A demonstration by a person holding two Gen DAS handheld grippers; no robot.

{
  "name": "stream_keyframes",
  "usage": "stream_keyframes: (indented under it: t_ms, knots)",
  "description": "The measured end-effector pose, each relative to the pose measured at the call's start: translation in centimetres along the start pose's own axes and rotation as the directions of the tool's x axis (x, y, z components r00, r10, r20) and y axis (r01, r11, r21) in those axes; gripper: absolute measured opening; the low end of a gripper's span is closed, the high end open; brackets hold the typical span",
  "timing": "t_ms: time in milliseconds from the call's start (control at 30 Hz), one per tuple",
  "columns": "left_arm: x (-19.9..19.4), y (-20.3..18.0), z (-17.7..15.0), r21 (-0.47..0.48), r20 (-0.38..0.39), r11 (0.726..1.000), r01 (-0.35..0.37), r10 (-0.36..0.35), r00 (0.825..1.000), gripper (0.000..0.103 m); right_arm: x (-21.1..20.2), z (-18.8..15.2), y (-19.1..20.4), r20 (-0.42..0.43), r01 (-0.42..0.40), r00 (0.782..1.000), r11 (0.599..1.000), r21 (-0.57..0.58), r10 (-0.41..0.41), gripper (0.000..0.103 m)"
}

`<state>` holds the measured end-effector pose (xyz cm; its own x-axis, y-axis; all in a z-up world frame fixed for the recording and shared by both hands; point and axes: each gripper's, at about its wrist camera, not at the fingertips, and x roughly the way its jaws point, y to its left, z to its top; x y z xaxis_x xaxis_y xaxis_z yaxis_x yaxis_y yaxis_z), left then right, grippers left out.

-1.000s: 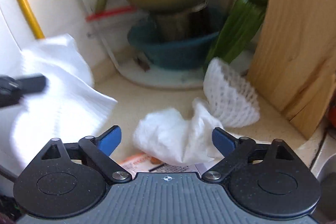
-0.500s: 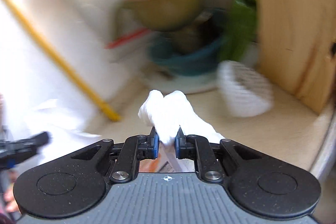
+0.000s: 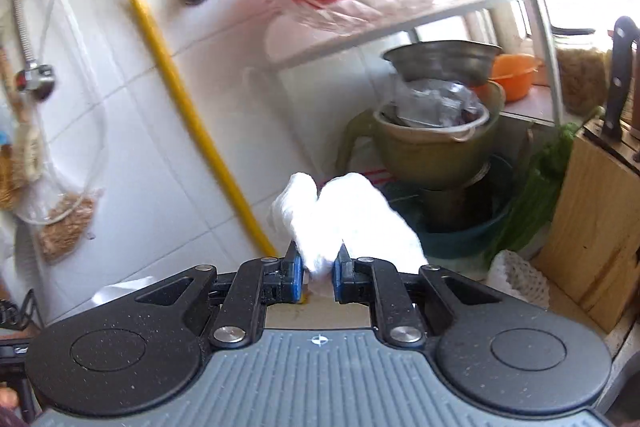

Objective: Collect trash
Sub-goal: 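Carry both paper towels with both tools down to the bin, then open both tools over the bin to drop the towels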

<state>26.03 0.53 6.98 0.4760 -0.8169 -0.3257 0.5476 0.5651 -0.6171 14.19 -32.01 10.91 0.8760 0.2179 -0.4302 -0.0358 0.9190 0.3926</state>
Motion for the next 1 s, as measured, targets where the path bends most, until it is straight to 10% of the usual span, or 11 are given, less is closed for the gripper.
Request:
stream_keyframes:
  t_ms: [167,333,667,733,800,1000]
  knots:
    - [-4.3,0.0,-0.9,0.023,0.045,0.994,-0.105,0.104,0.994,0.002,1.6,-3.1,6.1,-0.125,-0.225,0.968,0.974,-0.039,0.219,0.020]
    - [-8.2,1.9,-3.3,0.003,0.062,0.966,-0.259,0.259,0.964,0.002,6.9,-8.5,10.9,-0.317,-0.367,0.881,0.930,0.010,0.351,0.020]
    - [-7.7,12.7,-7.9,-0.066,-0.056,0.780,-0.623,0.620,0.783,0.009,18.7,-18.8,17.4,-0.585,-0.407,0.733,0.913,0.031,0.347,0.030]
    - [-6.7,15.1,-8.5,-0.092,-0.105,0.758,-0.645,0.637,0.764,0.014,21.0,-20.4,18.0,-0.615,-0.395,0.713,0.918,0.044,0.336,0.044]
    - [-5.6,16.9,-9.2,-0.105,-0.142,0.731,-0.674,0.660,0.738,0.019,22.5,-21.4,18.3,-0.625,-0.371,0.715,0.928,0.042,0.314,0.063]
    - [-3.6,19.2,-9.7,-0.100,-0.208,0.685,-0.722,0.695,0.688,0.033,24.0,-21.7,18.3,-0.624,-0.320,0.731,0.946,0.040,0.274,0.073]
